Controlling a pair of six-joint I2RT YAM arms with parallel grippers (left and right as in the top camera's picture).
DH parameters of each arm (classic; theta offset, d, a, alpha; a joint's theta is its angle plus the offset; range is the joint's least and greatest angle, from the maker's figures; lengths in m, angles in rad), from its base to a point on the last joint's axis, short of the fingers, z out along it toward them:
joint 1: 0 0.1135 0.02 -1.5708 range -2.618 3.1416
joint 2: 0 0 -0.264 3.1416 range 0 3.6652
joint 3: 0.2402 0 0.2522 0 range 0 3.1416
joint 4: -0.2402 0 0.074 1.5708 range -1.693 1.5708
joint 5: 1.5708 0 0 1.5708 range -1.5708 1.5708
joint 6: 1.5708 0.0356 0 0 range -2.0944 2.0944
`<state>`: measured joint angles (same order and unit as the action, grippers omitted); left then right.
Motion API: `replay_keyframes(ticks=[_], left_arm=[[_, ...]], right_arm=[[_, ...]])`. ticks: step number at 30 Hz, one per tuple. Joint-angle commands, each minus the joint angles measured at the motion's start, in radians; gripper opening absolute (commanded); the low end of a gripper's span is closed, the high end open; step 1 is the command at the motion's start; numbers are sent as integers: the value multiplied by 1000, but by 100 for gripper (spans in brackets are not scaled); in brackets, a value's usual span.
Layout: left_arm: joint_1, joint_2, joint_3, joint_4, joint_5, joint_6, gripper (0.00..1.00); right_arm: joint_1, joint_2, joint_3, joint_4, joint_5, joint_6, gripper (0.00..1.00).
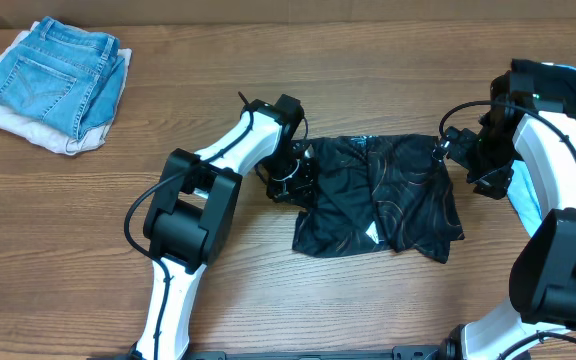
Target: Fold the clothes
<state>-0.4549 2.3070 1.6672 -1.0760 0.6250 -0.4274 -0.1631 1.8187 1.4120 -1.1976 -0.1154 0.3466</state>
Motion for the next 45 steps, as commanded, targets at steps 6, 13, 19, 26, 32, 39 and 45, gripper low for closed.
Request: replay_keyframes(ticks=[6,13,19,26,32,39,45], left_arm=[[164,34,-10,-125,-268,52,4],[318,34,-9,-208,-397,68,4],[442,23,-2,-238,-416,69,4],[493,-195,0,-229,-472,67,4],[446,-384,0,-245,-509,64,4],[279,-448,0,-294,-510,45,4],[125,-446,0,-278,-532,-24,4]], right_arm=[[-2,-27,21,-5,2,-2,99],[-2,-27,21,-6,2,-2,98],[-2,-27,21,-6,2,-2,98],[-2,-27,21,-2,-5,-2,98],[7,-27,8,17,-66,-2,97],[97,-27,1,45,-66,-2,97],[166,-27,1,60,-66,-1,97]])
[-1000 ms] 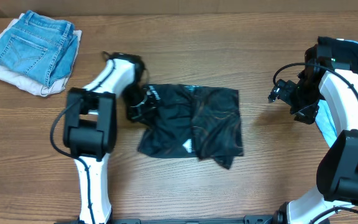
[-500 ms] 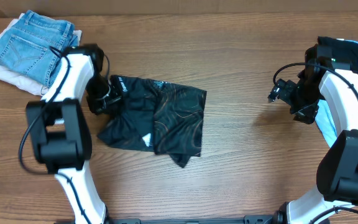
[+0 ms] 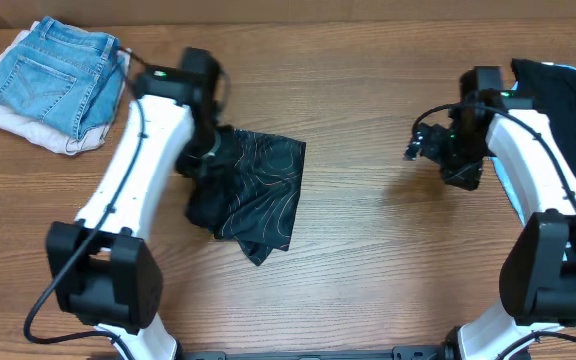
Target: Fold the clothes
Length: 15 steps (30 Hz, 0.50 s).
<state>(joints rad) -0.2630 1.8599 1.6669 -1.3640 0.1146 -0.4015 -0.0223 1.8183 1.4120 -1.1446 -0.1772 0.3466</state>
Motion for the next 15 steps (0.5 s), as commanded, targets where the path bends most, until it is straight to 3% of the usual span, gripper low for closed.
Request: replay_keyframes(ticks=[1,7,15], left_arm=[[-88,2,0,15,-22,-52,4],[-216,34,-1,67,-22,-60,14],[-303,148,-2,111,-21,-95,15]], right_arm=[[31,-27,1,10,-4,0,97],[51,-27,1,14,-4,25,97],[51,-27,1,10,-4,25,97]])
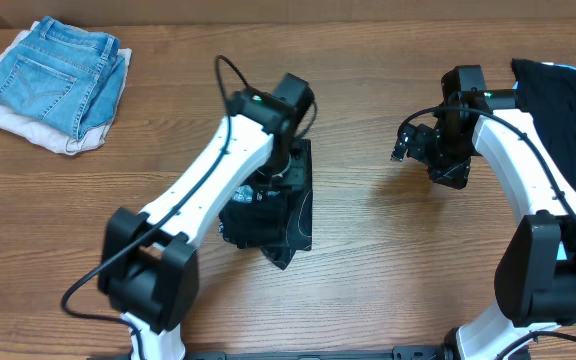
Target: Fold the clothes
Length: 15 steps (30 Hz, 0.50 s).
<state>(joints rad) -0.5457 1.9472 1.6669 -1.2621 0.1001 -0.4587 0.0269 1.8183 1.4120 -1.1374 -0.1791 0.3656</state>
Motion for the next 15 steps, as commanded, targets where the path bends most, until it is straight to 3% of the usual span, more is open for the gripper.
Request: replay_keyframes(ticks=[1,6,15], left_arm=[[-27,79,-2,14,-6,-40,15],[-49,159,-2,26,-4,-39,4],[0,126,87,-50,-16,-34,5]], right_arm=[[2,-27,1,3,-2,6,97],[2,-27,1,3,-2,6,97],[2,-27,1,3,-2,5,97]])
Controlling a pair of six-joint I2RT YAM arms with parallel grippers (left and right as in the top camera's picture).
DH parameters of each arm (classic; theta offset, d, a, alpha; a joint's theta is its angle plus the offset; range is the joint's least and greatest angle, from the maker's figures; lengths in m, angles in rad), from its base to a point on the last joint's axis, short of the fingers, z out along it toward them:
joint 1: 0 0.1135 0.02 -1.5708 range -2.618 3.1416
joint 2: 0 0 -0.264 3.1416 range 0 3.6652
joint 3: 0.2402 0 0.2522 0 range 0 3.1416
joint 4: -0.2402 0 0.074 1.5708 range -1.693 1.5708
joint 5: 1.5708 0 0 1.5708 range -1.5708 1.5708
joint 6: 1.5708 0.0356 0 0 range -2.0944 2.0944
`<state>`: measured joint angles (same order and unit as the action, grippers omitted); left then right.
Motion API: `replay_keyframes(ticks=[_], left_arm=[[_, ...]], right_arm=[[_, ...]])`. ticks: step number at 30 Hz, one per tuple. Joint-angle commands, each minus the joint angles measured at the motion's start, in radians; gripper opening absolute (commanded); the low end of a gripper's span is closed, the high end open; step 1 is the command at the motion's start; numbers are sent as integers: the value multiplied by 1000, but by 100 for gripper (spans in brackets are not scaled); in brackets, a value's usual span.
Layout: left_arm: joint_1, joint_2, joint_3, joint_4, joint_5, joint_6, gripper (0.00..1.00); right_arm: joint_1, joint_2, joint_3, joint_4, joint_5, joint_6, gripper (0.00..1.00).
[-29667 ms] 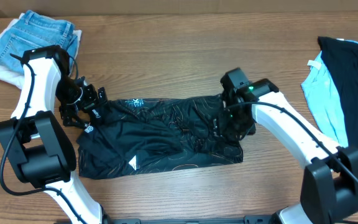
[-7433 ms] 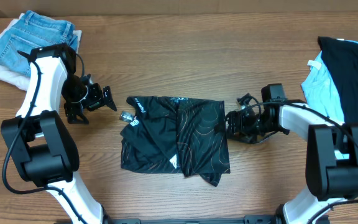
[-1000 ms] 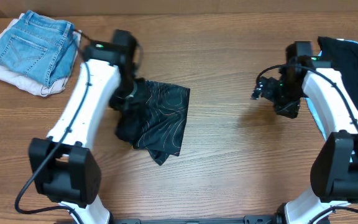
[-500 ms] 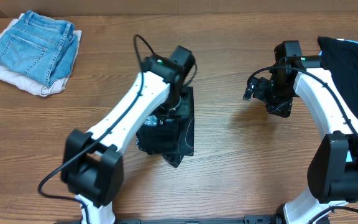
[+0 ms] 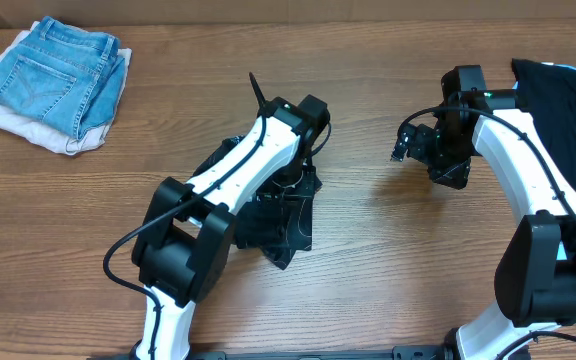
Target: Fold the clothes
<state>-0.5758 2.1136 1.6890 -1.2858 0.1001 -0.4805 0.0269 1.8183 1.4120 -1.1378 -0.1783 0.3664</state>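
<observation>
A black garment with a thin pale line pattern [image 5: 286,232] lies bunched on the wooden table, a little left of centre. My left gripper [image 5: 290,185] points down into its upper edge. Its dark fingers merge with the cloth and seem shut on it. The left arm reaches over the garment and hides its left part. My right gripper [image 5: 405,148] hovers over bare wood at the right, well away from the garment, open with nothing in it.
Folded blue jeans [image 5: 63,70] rest on a white cloth [image 5: 8,125] at the far left corner. A pile of dark clothing over something light blue [image 5: 568,100] sits at the right edge, behind the right arm.
The left arm's elbow has swung to the right and the wrist has shifted slightly right and down. The garment stays in about the same spot. The right arm has not moved.
First the garment lay spread at centre right with both grippers at its two upper corners. Then the left gripper held it bunched at the left, and the right gripper was free. Later it lay under the left gripper near the centre, where it still is.
</observation>
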Motion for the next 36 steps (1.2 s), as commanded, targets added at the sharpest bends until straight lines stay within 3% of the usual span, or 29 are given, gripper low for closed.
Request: replay_keyframes(ticks=[1,6,10,13,21,28,36], left_arm=[[39,-50,80,-43,-23,-9,6],[108,-114,141,-105,-33,24,18],[207,-154,146,-129,-33,24,52],[300,-152,144,-159,-32,24,64],[506,-147,44,-128,47,63,66],[533,-144,-126,41,215,115,61],[530,-143,-198,135,238,98,57]], right_arm=[[2,-27,1,4,-3,5,97],[2,-27,1,8,-2,5,97],[2,-27,1,8,-2,4,97],[2,-27,1,10,-2,4,97],[2,-26,1,34,-3,5,98],[2,-26,1,33,-3,5,98],[2,-26,1,32,-3,4,98]])
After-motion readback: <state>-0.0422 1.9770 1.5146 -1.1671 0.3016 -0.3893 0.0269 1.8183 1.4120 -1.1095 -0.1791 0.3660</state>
